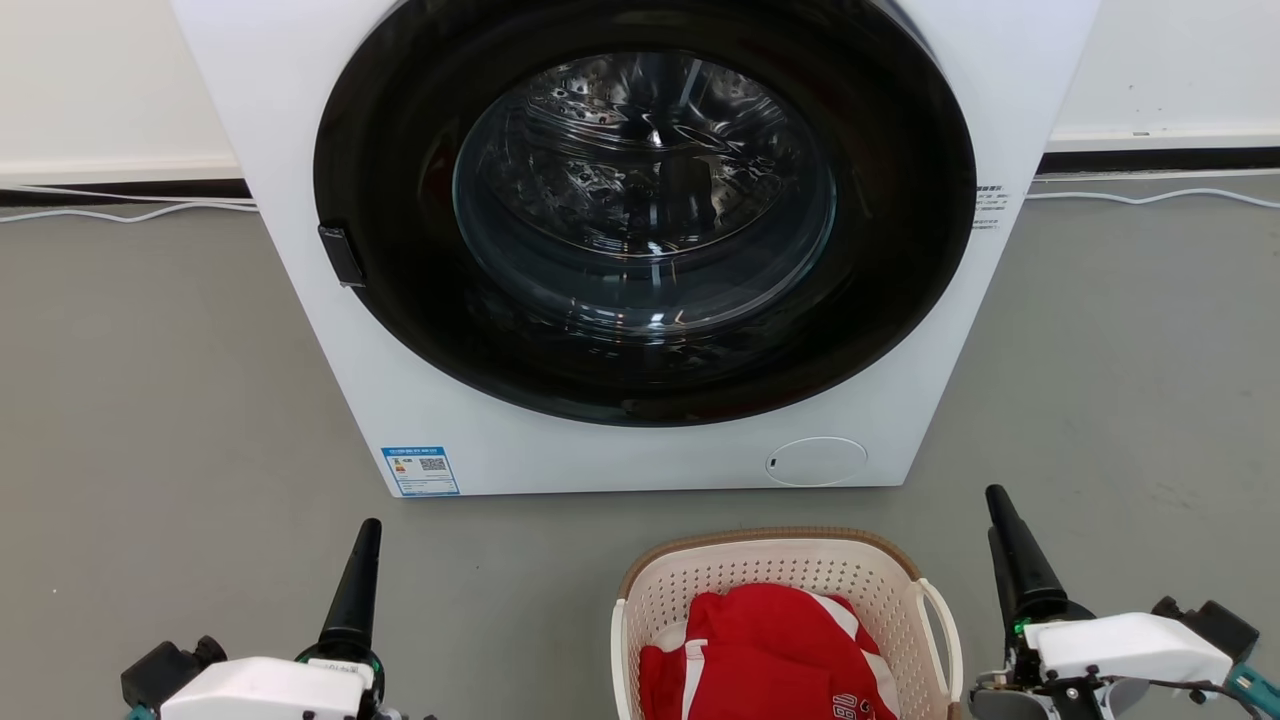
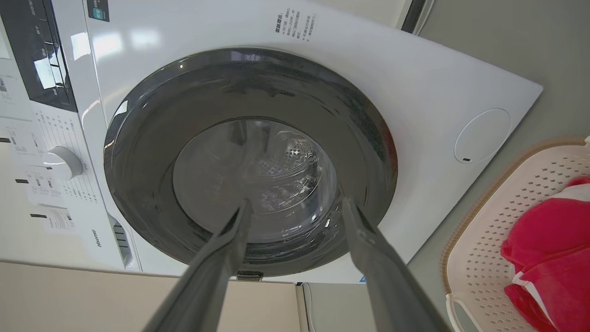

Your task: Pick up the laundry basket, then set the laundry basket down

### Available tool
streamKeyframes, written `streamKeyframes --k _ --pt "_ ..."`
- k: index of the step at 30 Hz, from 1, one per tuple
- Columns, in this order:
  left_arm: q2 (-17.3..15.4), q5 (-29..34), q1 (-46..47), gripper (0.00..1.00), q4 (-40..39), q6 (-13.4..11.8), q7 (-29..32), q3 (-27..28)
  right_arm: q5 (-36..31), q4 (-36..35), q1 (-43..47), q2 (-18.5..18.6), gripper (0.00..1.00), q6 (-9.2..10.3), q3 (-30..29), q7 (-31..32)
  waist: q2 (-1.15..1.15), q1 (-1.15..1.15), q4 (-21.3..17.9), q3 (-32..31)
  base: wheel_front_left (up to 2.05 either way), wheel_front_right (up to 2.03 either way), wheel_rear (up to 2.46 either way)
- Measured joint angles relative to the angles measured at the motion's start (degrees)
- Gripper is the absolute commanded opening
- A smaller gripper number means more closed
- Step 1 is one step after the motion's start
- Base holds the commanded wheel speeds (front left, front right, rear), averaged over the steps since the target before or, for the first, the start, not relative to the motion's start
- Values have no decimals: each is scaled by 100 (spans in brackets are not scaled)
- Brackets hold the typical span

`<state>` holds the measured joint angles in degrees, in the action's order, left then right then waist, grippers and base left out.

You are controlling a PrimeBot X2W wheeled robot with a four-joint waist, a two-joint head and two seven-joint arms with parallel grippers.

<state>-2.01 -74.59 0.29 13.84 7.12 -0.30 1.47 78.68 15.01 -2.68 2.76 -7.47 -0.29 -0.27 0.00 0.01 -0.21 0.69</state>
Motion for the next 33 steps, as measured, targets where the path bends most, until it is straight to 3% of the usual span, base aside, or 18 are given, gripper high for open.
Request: streamKeyframes --k 33 --pt "-9 2828 17 100 -220 1 -536 -109 -2816 -185 -124 44 100 -1 406 -526 0 0 -7 7 0 0 0"
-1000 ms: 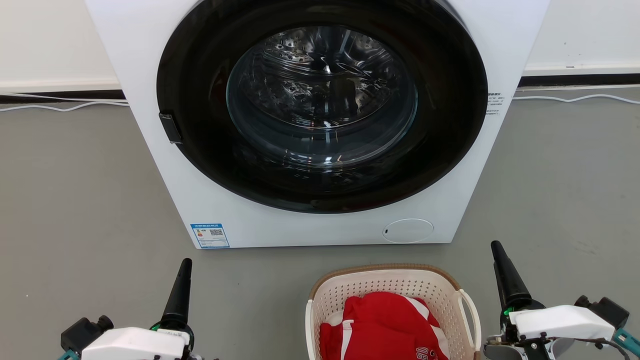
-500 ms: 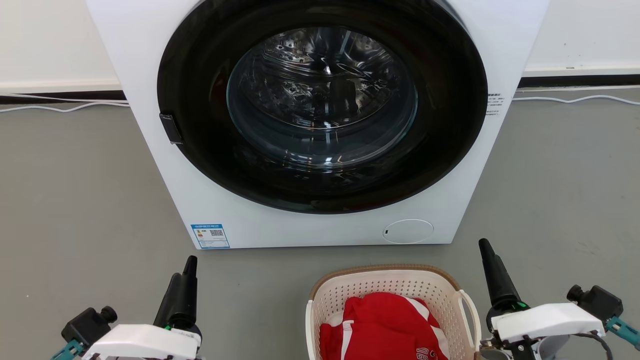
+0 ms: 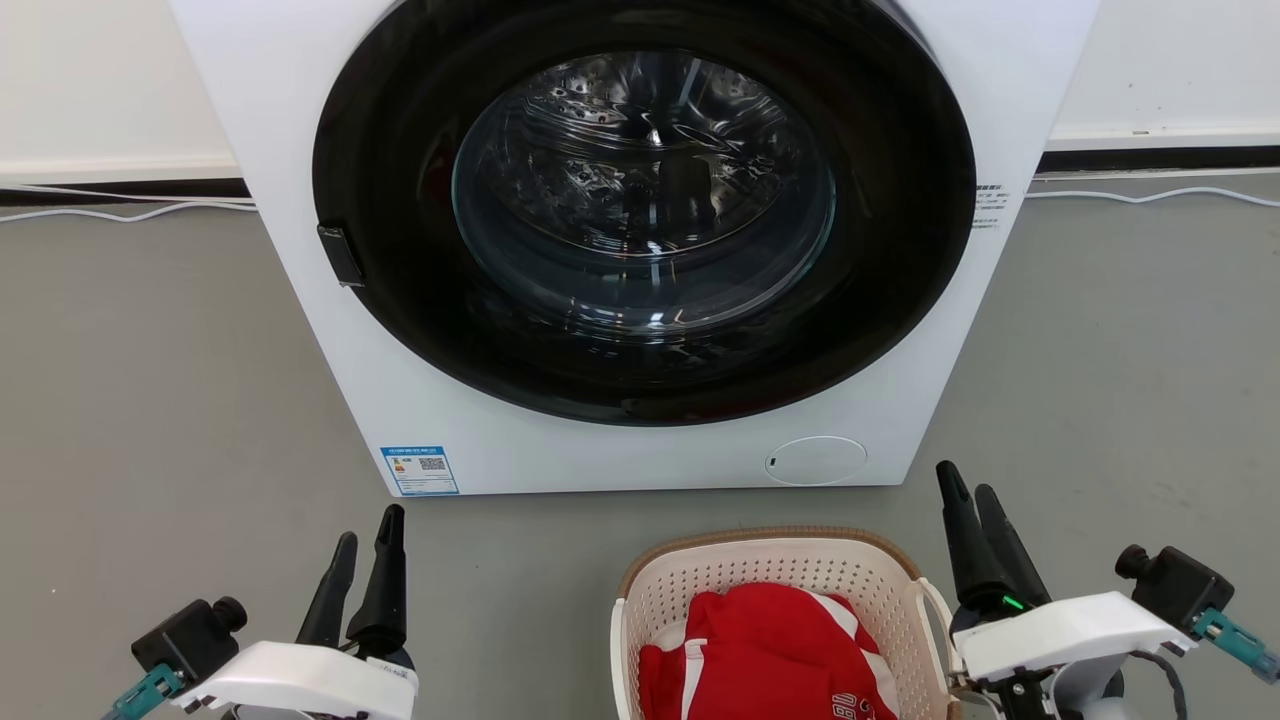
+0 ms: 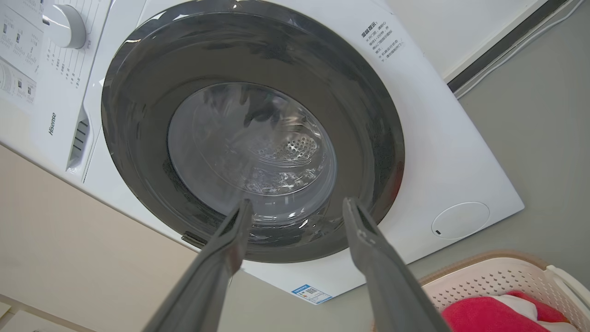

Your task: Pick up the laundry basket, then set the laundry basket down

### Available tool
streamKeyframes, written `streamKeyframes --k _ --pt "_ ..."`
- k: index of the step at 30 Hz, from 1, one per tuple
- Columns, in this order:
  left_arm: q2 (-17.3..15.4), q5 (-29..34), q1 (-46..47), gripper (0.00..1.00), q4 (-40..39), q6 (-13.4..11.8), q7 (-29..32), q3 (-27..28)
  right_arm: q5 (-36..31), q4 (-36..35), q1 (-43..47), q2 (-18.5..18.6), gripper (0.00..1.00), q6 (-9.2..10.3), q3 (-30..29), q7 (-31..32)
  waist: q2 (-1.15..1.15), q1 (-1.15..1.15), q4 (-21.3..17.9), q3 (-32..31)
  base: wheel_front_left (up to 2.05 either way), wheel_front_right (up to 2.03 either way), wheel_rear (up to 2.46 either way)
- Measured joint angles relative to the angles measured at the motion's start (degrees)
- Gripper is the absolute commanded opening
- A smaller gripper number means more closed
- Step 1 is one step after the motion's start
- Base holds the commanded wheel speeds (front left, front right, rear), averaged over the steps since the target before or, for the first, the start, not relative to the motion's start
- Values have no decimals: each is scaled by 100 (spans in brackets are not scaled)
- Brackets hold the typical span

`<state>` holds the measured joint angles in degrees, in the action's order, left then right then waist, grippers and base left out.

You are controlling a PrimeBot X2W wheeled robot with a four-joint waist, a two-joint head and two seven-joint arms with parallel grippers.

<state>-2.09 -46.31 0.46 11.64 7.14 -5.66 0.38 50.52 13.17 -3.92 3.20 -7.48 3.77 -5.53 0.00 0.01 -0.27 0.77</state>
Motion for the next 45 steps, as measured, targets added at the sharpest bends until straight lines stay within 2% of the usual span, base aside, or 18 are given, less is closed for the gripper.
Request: streamKeyframes --k 19,20,45 --pt "-1 1113 23 100 -49 1 -292 -58 -1201 23 2 -14 100 0 151 -287 0 0 -2 3 0 0 0" --pt "-1 1266 29 100 -68 1 -345 -59 -1407 32 2 -18 100 0 166 -345 0 0 -5 3 0 0 0" --pt "-8 2755 134 100 -130 2 -755 -135 -2861 52 -115 -23 100 0 274 -747 0 0 -31 13 0 0 0"
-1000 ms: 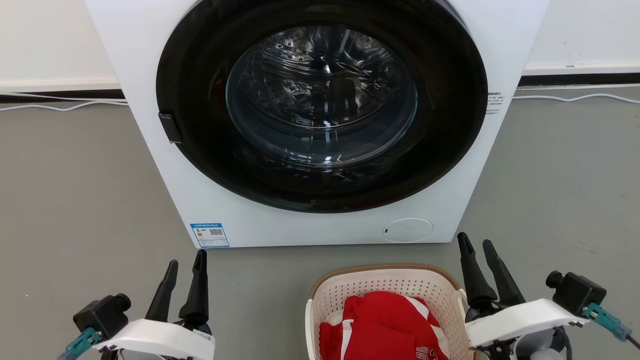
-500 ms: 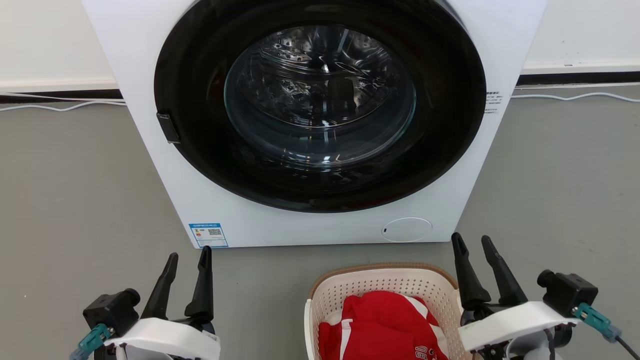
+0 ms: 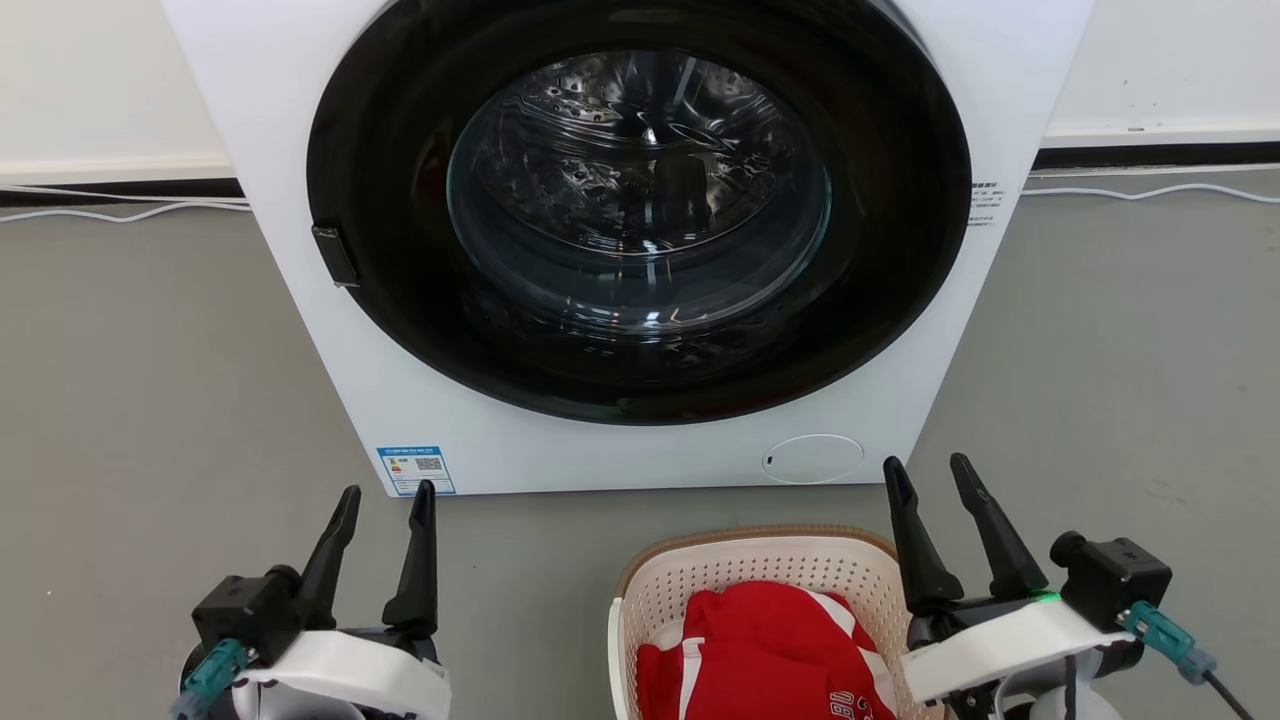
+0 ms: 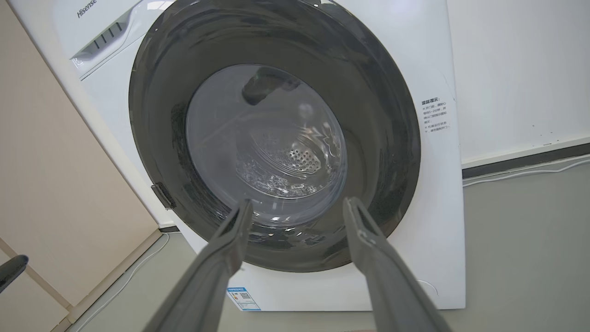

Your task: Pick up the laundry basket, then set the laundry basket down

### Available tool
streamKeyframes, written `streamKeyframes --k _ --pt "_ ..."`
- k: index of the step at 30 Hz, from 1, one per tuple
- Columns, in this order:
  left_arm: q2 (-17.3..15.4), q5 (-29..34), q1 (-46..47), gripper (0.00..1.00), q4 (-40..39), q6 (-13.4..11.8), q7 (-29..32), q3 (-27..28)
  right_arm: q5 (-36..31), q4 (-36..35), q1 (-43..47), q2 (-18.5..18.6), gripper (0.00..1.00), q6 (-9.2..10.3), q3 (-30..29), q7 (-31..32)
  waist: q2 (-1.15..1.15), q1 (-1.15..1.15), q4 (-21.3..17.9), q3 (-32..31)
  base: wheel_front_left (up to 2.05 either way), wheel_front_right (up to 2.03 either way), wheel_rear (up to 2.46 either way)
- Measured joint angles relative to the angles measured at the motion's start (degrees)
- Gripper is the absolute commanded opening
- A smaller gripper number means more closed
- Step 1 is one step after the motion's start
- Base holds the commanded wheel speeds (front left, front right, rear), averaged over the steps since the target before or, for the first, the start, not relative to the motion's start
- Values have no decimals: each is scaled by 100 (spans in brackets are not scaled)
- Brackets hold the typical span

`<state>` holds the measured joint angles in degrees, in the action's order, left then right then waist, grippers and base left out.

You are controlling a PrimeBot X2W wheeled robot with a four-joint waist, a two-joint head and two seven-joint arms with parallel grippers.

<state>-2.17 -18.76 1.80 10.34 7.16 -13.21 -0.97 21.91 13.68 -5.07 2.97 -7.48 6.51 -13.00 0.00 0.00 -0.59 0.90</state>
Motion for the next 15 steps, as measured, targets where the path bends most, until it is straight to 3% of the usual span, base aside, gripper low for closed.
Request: streamKeyframes --k 8,15 --pt "-5 488 2 100 -11 4 -130 -32 -406 -2 -3 1 100 0 82 -122 0 0 -10 -7 0 0 0" --pt "-7 511 4 100 -13 19 -143 -33 -435 15 -3 1 100 0 69 -122 0 0 -11 -16 0 0 0"
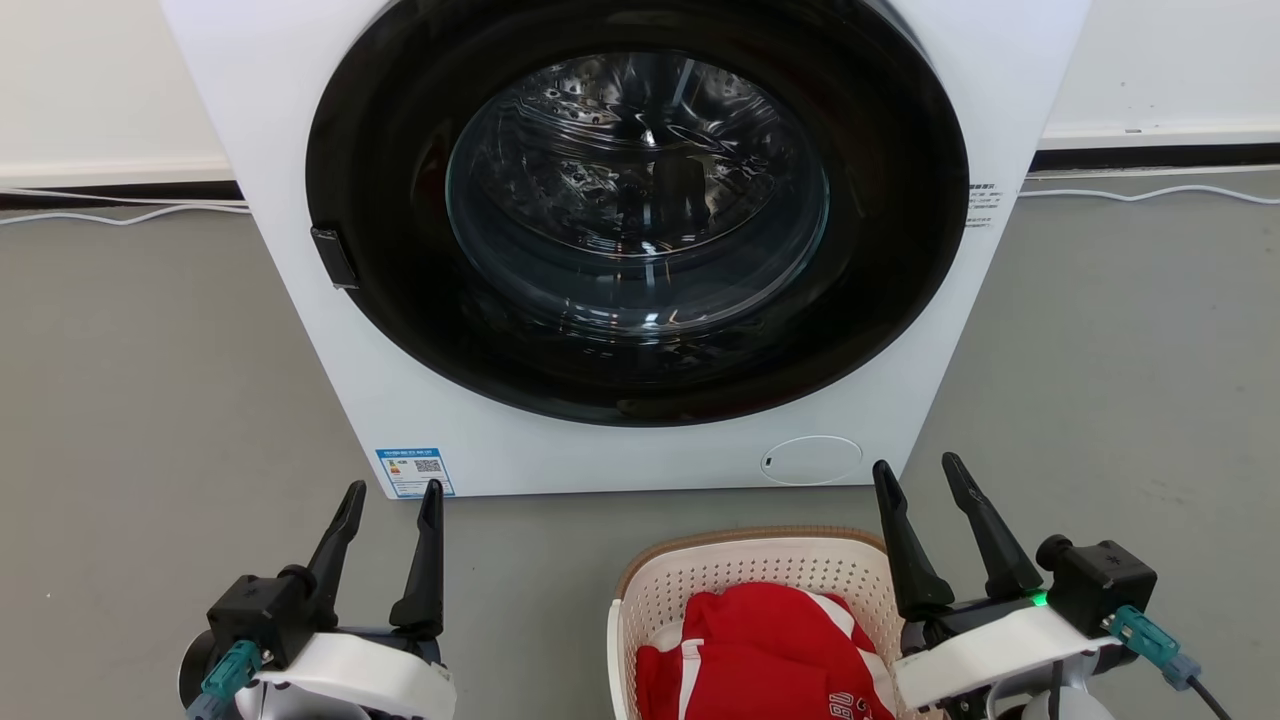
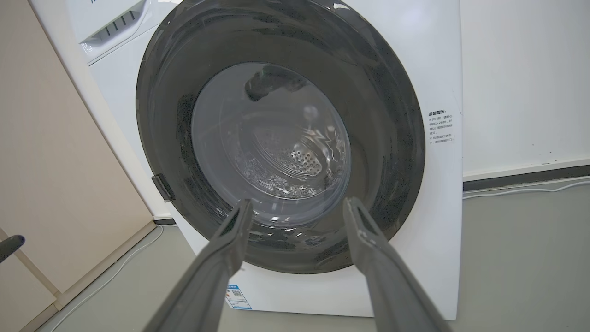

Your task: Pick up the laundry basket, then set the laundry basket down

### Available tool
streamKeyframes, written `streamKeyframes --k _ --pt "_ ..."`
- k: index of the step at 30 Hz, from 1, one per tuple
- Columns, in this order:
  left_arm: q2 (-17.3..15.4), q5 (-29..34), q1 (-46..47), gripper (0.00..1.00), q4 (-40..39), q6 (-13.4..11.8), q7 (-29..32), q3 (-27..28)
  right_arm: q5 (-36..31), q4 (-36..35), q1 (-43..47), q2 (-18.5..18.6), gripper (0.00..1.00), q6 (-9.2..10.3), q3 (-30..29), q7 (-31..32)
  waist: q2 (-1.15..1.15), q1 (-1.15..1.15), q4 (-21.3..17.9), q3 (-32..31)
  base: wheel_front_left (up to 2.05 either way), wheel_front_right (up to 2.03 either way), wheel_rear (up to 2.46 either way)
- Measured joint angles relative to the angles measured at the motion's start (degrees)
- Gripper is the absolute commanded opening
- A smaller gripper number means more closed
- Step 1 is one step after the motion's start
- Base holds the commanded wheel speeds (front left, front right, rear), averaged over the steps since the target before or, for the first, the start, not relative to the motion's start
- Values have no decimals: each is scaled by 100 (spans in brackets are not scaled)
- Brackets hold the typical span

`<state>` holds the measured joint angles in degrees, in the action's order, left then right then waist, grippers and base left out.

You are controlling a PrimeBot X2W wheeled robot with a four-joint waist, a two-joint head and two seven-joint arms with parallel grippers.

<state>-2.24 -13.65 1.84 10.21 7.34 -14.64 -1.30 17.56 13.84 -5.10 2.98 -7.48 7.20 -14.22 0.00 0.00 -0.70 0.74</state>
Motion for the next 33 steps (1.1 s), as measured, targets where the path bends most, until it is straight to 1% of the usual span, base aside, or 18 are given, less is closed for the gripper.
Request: streamKeyframes --k 21,26,33 --pt "0 -102 0 100 24 0 -1 1 -1 143 -2 0 100 0 -13 0 0 0 -94 64 0 0 0" --pt "-2 -103 41 100 52 0 -1 42 -1 132 -127 0 100 0 -5 0 0 0 -157 235 0 0 0" --pt "-2 -172 365 100 156 0 -1 10 -46 105 -276 0 100 0 -16 0 0 0 -248 645 0 0 0"
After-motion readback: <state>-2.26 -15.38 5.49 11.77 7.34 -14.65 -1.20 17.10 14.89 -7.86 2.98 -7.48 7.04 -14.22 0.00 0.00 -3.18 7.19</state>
